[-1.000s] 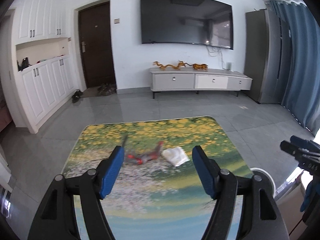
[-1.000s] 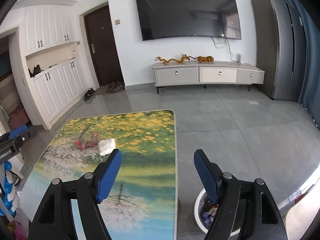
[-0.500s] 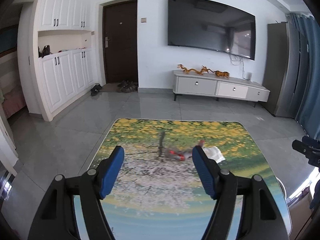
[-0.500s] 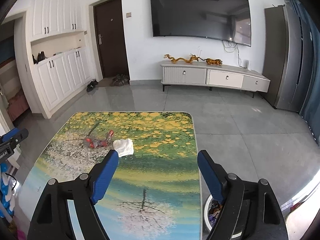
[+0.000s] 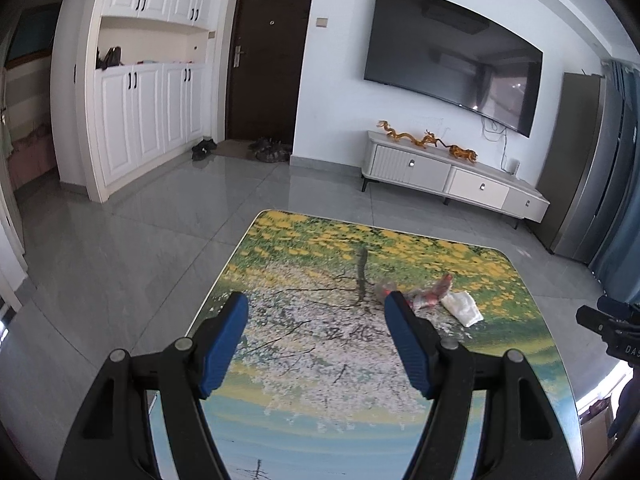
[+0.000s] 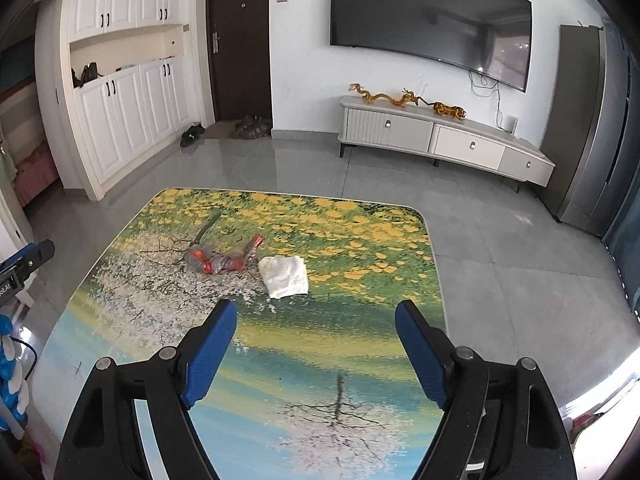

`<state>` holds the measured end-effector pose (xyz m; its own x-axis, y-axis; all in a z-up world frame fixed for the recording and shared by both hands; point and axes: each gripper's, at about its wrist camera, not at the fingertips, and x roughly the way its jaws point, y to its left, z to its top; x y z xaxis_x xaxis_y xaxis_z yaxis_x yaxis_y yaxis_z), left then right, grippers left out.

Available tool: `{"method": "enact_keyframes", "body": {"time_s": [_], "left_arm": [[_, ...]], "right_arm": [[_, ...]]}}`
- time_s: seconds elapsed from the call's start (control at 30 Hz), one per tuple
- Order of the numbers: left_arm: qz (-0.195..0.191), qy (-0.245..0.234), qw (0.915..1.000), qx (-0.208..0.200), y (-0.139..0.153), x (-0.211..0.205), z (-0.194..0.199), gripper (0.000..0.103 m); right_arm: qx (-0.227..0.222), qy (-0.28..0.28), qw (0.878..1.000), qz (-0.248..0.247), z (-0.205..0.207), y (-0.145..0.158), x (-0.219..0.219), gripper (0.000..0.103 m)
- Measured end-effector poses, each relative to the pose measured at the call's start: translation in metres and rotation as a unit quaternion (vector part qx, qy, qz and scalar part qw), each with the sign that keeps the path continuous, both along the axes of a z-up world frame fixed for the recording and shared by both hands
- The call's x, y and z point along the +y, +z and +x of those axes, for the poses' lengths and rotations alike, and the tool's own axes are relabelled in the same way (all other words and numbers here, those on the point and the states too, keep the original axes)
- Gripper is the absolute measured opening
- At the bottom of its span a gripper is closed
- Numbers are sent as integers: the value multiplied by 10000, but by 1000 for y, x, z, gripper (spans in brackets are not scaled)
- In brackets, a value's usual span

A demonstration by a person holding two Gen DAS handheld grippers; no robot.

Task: Collect trash
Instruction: 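Move both tools back over the table, then grasp the clear red-tied bag with the left gripper while the right grasps the white tissue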

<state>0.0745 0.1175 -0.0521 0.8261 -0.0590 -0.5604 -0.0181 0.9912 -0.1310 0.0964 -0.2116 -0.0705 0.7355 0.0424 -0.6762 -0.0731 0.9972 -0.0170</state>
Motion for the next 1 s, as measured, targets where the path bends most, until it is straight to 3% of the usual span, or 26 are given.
{"method": "enact_keyframes", "body": {"time_s": [0.53, 0.8, 1.0], "left_arm": [[-259, 29, 9993, 253, -23, 39, 14, 69], [-183, -44, 9991, 388, -31, 37, 19, 69], [53, -431, 9976, 539, -35, 22, 32, 69]], "right_arm": [[212, 136, 9994, -249, 19, -11, 41, 80], [307, 206, 9991, -200, 25, -21, 40, 80], [378, 280, 9988, -138, 38, -30, 32, 80]]}}
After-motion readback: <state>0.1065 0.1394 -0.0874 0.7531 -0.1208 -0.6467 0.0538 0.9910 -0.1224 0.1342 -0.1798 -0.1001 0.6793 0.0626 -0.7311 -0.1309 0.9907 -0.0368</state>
